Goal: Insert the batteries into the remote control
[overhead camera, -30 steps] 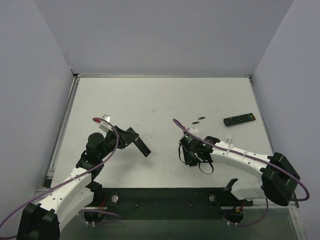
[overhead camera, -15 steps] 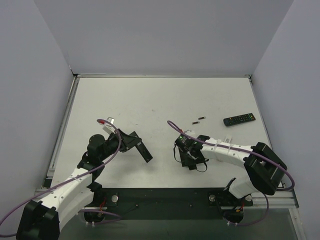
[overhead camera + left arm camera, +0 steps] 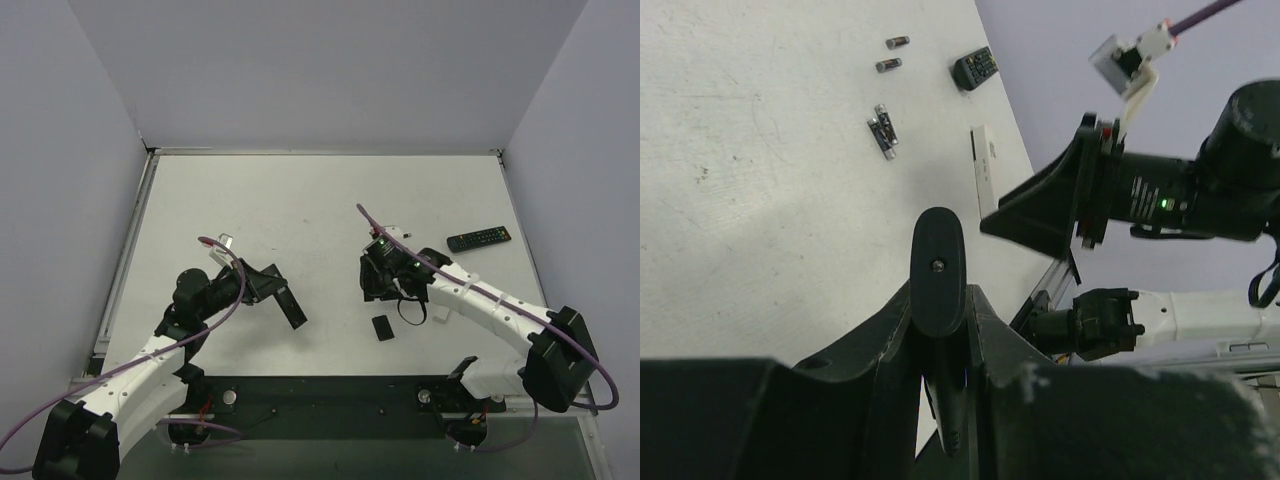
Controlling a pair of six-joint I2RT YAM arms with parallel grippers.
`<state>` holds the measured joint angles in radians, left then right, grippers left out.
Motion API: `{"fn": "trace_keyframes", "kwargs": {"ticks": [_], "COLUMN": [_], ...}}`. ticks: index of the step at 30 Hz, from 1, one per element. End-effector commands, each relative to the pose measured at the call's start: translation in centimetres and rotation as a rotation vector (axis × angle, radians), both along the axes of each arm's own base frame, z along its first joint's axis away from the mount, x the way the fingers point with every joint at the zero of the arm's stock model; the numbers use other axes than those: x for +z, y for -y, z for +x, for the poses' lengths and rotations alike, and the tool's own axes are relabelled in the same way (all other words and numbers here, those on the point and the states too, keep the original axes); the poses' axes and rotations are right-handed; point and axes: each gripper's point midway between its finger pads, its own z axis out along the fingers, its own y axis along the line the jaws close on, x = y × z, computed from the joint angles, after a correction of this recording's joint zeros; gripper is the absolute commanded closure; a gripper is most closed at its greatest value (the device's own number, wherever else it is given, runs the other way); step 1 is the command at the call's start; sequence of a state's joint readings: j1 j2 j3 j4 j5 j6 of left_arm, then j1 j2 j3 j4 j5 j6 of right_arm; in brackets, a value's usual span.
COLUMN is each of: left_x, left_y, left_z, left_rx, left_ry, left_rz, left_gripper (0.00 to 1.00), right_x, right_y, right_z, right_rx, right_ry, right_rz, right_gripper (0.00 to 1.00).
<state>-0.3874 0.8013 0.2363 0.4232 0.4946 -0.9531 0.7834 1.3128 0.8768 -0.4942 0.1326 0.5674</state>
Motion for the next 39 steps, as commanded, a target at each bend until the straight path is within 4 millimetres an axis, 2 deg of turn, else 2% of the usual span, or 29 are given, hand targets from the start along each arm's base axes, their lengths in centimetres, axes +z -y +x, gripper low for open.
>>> {"fn": "trace_keyframes", "kwargs": {"ticks": [1, 5, 10, 12, 14, 15, 16, 21, 26, 30, 39], "left_x": [4.1, 4.6, 4.4, 4.4, 4.3, 4.3, 4.3, 4.3, 3.7, 3.6, 3.7], "left_y": [1.2, 1.2, 1.1, 1.2, 1.3, 1.3, 1.3, 1.4, 1.4, 1.4, 1.6], "left_z": [-1.0, -1.2, -1.3, -1.4, -1.5, -1.5, -1.5, -1.9, -2.0, -2.1, -2.1], "left_rx": [-0.107, -0.125, -0.122, -0.131, -0.136, -0.138, -0.141, -0.150, -0.148, -0.150, -0.156], "left_ry": [0.174, 0.187, 0.191, 0.189, 0.185, 0.188, 0.186, 0.181, 0.168, 0.163, 0.164], "left_rz": [-0.053, -0.042, -0.021, -0.020, -0.021, -0.019, -0.019, -0.025, -0.020, -0.022, -0.019], "left_gripper": [1.00, 1.00, 1.00, 1.00, 1.00, 1.00, 1.00, 1.00, 1.00, 1.00, 1.00], "right_x": [2.4, 2.8, 2.3, 2.1, 1.2, 0.1, 0.2, -2.2, -3.2, -4.3, -6.5], "right_y": [2.5, 3.5, 3.2, 2.9, 2.3, 2.3, 2.0, 1.4, 0.9, 1.5, 2.1], "right_z": [2.7, 5.1, 8.3, 9.3, 10.3, 10.6, 11.2, 12.2, 13.2, 14.1, 14.6], "right_rx": [-0.050, -0.111, -0.167, -0.175, -0.181, -0.188, -0.192, -0.201, -0.206, -0.227, -0.245], "right_ry": [0.050, 0.059, 0.044, 0.037, 0.013, -0.013, -0.011, -0.076, -0.093, -0.093, -0.133], "right_rz": [-0.028, 0.007, 0.072, 0.091, 0.094, 0.083, 0.083, 0.065, 0.052, 0.004, -0.039], "right_gripper": [0.47, 0.60, 0.73, 0.75, 0.75, 0.75, 0.75, 0.76, 0.76, 0.77, 0.82]}}
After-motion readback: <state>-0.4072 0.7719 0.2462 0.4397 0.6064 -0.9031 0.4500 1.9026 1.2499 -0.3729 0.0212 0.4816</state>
